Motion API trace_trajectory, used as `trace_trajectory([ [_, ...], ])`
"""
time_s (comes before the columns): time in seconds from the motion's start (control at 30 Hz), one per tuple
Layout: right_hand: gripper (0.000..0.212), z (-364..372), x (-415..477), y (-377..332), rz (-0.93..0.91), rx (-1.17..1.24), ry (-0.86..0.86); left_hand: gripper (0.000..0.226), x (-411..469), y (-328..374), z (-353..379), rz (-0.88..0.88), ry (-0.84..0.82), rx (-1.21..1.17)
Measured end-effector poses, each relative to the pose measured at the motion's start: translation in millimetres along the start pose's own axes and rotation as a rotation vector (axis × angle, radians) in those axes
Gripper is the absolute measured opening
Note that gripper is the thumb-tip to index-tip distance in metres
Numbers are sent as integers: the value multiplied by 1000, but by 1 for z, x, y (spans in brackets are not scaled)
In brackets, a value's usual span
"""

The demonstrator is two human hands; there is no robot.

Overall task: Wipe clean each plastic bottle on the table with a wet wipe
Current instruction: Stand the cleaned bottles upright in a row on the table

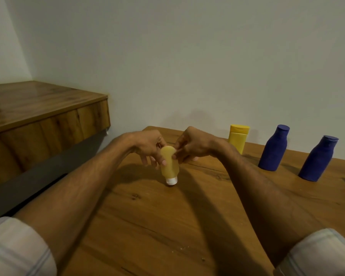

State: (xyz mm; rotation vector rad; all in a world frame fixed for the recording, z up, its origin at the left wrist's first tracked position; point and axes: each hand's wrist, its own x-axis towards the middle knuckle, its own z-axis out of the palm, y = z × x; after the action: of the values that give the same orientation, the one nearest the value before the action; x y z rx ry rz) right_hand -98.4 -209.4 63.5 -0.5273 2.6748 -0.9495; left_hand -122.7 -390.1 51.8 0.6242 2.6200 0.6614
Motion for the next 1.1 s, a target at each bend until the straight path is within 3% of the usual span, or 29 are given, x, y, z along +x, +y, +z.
trace_trajectory([
  [0.2, 26, 1, 34, 8, -85, -45, 354, 38, 23, -9, -6, -18, 454, -85],
  [0.3, 27, 8, 51, 15, -72, -57, 448, 35, 38, -16, -1, -35, 548, -113],
  [0.8, 25, 29, 78, 28, 10, -189, 547, 27, 60, -29, 9, -120, 585, -113],
  [1.1, 29, 30, 77, 27, 20, -200, 527, 40, 60, -27, 7, -165, 562, -110],
])
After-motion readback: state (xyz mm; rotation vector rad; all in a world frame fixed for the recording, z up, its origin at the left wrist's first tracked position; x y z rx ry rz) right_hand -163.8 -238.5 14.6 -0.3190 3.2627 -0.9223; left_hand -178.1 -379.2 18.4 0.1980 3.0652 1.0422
